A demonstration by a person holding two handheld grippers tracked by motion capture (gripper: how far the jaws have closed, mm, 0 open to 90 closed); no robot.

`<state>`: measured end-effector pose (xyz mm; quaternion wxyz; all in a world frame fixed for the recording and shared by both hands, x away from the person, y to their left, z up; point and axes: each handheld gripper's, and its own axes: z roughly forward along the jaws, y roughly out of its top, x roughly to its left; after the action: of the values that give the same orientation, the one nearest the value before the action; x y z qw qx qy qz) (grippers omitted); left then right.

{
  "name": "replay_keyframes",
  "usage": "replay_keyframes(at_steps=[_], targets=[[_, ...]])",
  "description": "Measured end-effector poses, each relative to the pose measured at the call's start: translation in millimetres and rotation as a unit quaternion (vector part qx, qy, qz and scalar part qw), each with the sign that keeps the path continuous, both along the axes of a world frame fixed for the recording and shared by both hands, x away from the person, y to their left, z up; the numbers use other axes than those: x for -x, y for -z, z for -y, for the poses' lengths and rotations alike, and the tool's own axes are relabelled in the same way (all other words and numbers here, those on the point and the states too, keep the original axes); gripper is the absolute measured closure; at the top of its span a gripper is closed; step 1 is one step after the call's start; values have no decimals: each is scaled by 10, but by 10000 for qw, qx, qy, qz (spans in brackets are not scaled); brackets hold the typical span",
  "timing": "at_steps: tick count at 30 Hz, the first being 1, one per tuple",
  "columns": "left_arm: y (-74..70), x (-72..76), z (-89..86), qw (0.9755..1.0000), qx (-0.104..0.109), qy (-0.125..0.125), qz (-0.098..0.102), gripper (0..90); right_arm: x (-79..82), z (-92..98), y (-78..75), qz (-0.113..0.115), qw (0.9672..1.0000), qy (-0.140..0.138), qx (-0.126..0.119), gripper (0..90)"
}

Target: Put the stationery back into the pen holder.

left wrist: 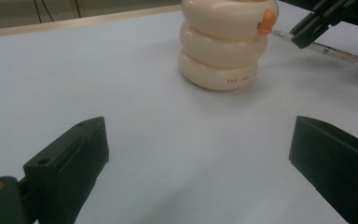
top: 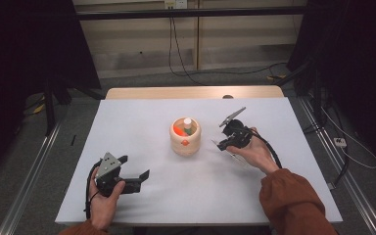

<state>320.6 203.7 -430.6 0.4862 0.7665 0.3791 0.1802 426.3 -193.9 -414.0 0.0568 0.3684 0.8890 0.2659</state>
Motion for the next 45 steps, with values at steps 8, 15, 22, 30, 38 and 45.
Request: replay_keyframes(at_steps=[8,15,22,30,38,45], targets=[[-5,5,4,10000,-18,34,15,46,87,67,-66,483,9982,100,-326,813],[-10,13,6,10000,-14,31,26,46,147,102,-107,874,9912,326,-943,813],[-14,16,10,10000,-15,19,31,46,208,159,-129,1174,9814,525,-1423,813],[-18,25,4,10000,24,36,41,45,270,223,-147,1514,9726,594,-1661,813],[-19,25,5,10000,28,39,37,45,334,295,-177,1973,9597,636,-1896,813],[-17,25,6,10000,35,36,32,45,375,324,-249,2296,9445,650,-2256,813]])
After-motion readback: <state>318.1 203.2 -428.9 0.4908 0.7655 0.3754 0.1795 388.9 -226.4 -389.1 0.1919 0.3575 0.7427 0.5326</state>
